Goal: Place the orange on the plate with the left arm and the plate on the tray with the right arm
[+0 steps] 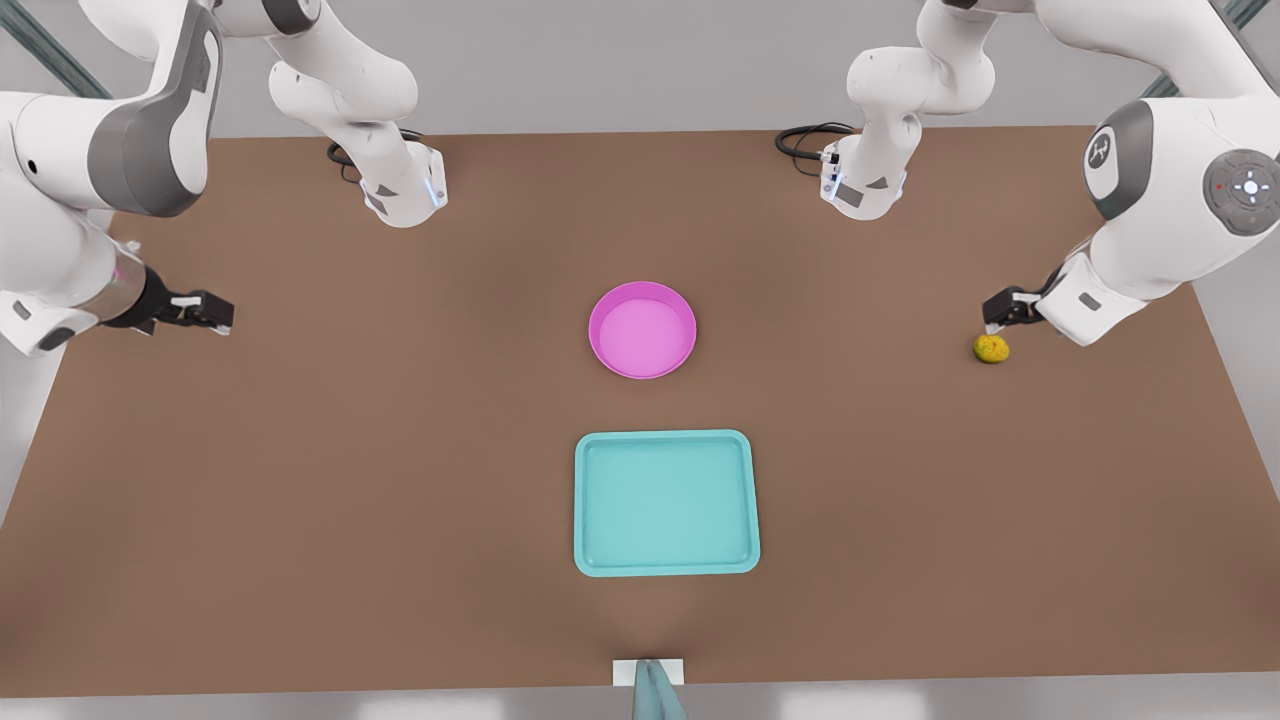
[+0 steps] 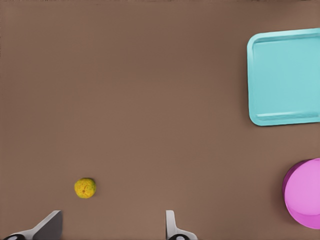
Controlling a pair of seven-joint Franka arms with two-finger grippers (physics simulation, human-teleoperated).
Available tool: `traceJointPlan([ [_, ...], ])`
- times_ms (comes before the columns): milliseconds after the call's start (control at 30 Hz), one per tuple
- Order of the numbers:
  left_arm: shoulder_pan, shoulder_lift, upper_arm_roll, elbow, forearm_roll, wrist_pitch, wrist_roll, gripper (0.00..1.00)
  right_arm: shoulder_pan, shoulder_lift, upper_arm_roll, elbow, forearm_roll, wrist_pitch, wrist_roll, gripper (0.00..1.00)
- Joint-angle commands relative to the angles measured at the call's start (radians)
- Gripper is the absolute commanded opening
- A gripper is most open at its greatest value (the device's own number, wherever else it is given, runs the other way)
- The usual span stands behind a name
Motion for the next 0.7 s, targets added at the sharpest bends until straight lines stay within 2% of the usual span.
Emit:
traceJointPlan([
  [0,0.0,-0.001,0.0,-0.001,0.001,0.029,-0.042,1.0,0.0,0.0,0.0,0.001,0.0,0.058,-0.02,1.0],
  [33,0.0,-0.001,0.001,-0.01,0.002,0.032,-0.051,1.0,0.0,0.0,0.0,0.001,0.0,0.058,-0.02,1.0],
  [100,0.005,0.066,0.056,-0.147,0.007,0.051,-0.061,1.0,0.0,0.002,0.0,-0.001,0.0,0.057,-0.02,1.0],
  [133,0.009,0.082,0.13,-0.279,0.009,0.211,-0.035,1.0,0.0,0.002,0.0,-0.001,0.0,0.057,-0.02,1.0],
  [167,0.014,0.108,0.158,-0.344,0.009,0.287,0.081,1.0,0.0,0.003,0.0,-0.001,0.0,0.055,-0.02,1.0],
  [233,0.016,0.119,0.254,-0.573,0.009,0.587,0.35,1.0,0.002,0.008,0.0,-0.001,0.0,0.054,-0.02,1.0],
  [300,0.029,0.134,0.296,-0.683,0.009,0.783,0.468,1.0,0.002,0.011,0.0,-0.001,0.001,0.054,-0.02,1.0],
  [367,0.08,0.183,0.297,-0.7,0.007,0.86,0.524,1.0,0.002,0.011,0.0,-0.005,0.001,0.052,-0.019,1.0],
  [567,0.08,0.175,0.326,-0.824,0.009,0.954,0.591,1.0,0.002,0.017,0.0,-0.007,0.001,0.05,-0.019,1.0],
  [667,0.08,0.177,0.326,-0.838,0.007,0.925,0.58,1.0,0.002,0.018,0.0,-0.013,0.001,0.05,-0.019,1.0],
])
